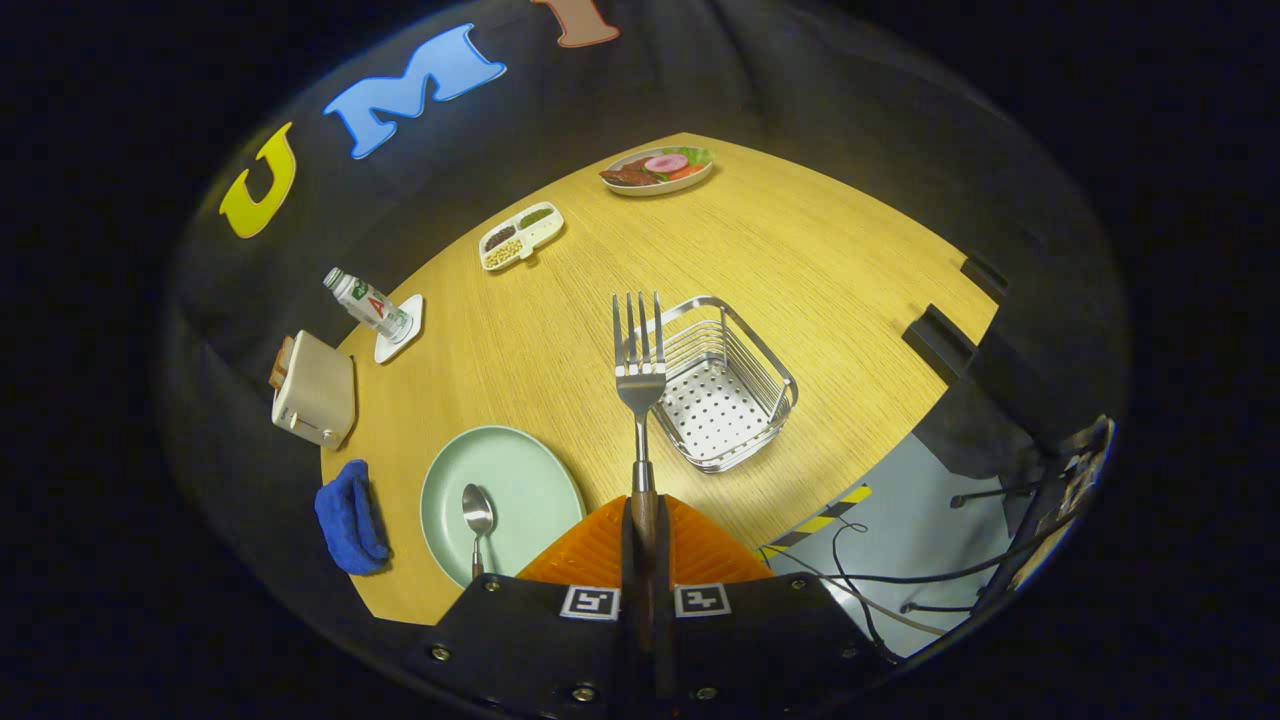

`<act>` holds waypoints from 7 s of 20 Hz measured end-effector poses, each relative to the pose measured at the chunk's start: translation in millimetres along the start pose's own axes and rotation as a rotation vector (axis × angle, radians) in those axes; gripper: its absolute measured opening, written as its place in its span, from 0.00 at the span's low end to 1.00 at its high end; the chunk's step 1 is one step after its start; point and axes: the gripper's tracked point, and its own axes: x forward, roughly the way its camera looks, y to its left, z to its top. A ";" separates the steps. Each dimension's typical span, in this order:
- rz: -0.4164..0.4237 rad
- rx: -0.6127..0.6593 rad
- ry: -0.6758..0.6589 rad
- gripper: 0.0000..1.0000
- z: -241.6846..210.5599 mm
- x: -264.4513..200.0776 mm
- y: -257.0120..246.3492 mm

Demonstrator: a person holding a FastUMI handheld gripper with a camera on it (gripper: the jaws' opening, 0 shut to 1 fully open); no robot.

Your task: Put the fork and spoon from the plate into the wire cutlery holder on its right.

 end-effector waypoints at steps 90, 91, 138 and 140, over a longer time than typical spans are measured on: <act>0.060 -0.363 0.551 0.36 -134.7 59.9 152.5; 0.048 -0.375 0.557 0.36 -137.2 63.1 149.7; -0.007 0.179 0.354 0.06 20.5 -13.3 -14.8; 0.008 0.188 0.336 0.11 25.2 -16.3 -11.2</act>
